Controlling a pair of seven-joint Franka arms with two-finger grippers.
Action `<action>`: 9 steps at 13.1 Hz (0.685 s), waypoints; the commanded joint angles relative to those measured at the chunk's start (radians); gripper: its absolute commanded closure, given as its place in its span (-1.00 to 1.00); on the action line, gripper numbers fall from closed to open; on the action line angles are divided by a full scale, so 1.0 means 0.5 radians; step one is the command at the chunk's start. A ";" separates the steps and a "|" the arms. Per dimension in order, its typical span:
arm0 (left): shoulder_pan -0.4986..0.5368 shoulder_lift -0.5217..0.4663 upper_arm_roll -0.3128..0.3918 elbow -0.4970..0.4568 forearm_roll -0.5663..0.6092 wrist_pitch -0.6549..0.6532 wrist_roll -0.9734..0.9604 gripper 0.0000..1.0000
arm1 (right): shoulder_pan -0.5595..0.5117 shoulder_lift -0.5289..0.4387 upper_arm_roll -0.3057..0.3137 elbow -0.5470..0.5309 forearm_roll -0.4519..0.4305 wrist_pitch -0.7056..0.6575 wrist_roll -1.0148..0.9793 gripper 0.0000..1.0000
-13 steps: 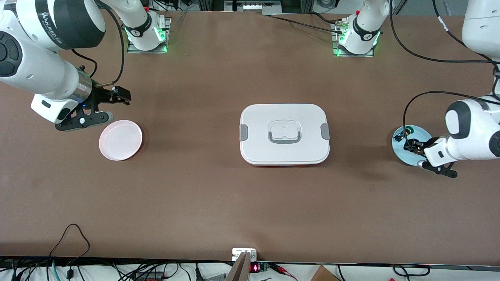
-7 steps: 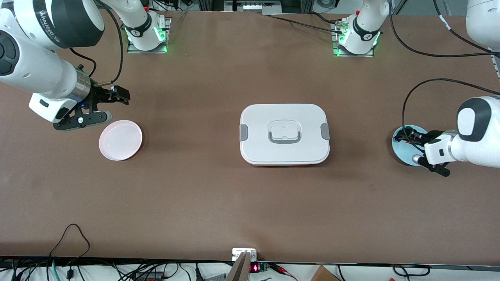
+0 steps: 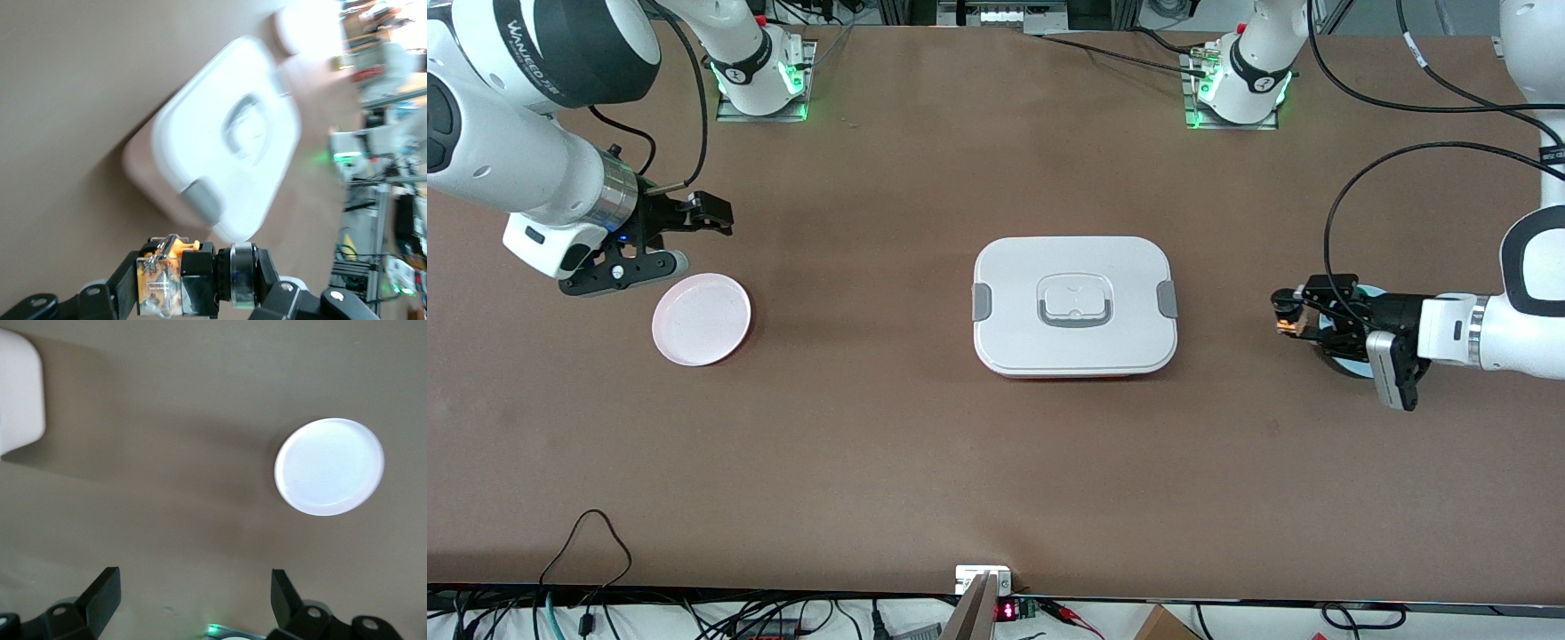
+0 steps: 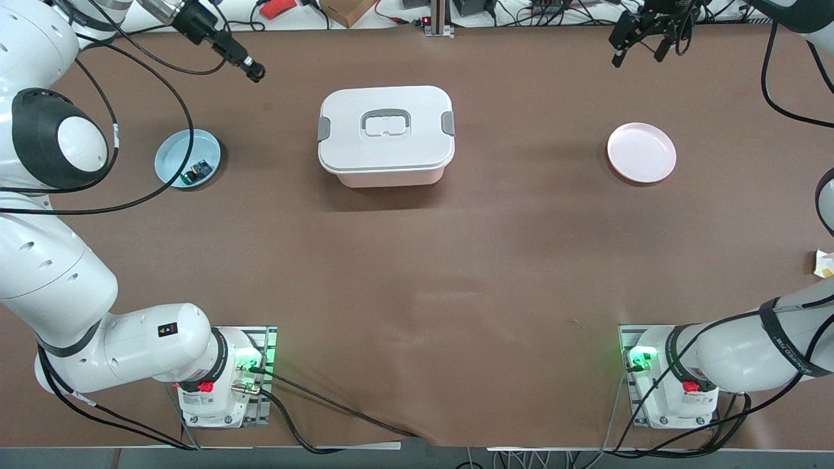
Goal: Transfer orange switch to right arm and place
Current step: 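Lift the switch with the left gripper while the right gripper rises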
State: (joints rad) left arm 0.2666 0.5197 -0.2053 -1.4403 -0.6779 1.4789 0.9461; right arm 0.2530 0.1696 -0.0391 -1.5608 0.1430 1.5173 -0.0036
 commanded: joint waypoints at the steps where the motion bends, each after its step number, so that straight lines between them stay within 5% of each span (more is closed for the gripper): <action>1: 0.041 -0.012 -0.086 -0.046 -0.461 -0.086 0.358 0.41 | 0.009 -0.014 -0.023 0.020 0.299 -0.071 0.004 -1.00; 6: -0.017 0.013 -0.411 -0.089 -1.027 -0.040 0.445 0.42 | -0.097 0.065 -0.023 0.011 0.998 -0.175 0.014 -1.00; 9: -0.091 -0.045 -0.662 -0.101 -1.083 0.330 0.446 0.43 | -0.178 0.124 -0.023 -0.057 1.492 -0.227 0.203 -1.00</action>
State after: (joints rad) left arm 0.2249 0.5206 -0.4624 -1.4730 -1.1874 1.5530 1.1601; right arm 0.1850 0.2165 -0.0539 -1.5760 0.7744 1.4236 0.0489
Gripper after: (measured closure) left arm 0.282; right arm 0.000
